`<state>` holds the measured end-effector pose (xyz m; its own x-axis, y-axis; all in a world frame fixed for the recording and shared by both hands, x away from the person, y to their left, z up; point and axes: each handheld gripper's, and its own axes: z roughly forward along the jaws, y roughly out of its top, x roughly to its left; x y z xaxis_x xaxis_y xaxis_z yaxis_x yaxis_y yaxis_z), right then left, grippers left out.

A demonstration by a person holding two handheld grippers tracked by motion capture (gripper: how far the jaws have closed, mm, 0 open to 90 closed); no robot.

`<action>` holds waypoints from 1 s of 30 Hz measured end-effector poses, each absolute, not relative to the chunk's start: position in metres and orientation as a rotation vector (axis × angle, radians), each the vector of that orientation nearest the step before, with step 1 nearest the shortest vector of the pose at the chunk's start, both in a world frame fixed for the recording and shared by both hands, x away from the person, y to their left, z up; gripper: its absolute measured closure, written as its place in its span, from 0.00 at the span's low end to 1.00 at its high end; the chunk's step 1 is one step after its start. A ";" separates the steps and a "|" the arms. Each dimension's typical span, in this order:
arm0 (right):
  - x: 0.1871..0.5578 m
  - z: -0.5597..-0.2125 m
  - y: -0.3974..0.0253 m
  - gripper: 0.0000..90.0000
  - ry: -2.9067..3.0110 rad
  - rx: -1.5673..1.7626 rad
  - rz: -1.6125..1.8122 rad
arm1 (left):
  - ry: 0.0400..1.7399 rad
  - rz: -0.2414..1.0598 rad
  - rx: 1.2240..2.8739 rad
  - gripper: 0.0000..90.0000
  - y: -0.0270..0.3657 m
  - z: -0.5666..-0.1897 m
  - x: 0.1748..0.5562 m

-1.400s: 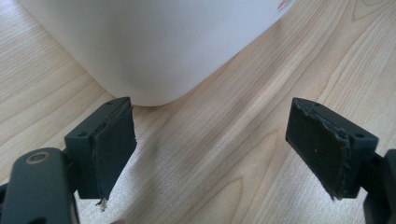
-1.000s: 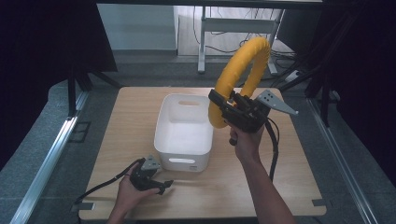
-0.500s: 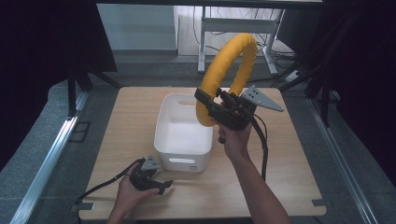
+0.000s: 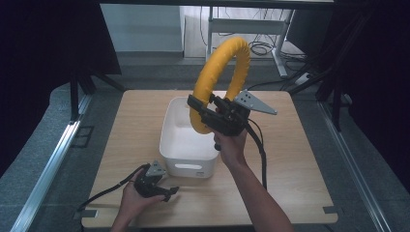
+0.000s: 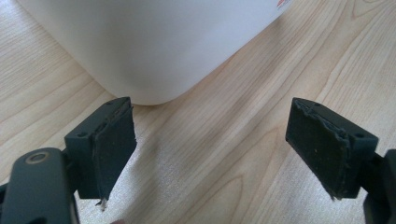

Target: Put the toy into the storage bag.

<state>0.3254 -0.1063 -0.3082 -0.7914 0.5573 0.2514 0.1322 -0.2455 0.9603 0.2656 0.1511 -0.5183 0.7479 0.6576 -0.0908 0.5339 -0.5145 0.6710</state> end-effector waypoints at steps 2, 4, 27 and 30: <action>0.326 -0.309 -0.104 0.53 1.726 0.836 2.120 | 0.890 0.227 2.239 0.18 0.151 -0.518 0.266; 0.326 -0.311 -0.102 0.53 1.729 0.836 2.121 | 0.889 0.225 2.239 0.18 0.151 -0.518 0.266; 0.321 -0.325 -0.073 0.53 1.772 0.832 2.154 | 0.885 0.225 2.242 0.18 0.151 -0.518 0.265; 0.322 -0.328 -0.070 0.53 1.785 0.845 2.156 | 0.885 0.225 2.243 0.18 0.151 -0.519 0.265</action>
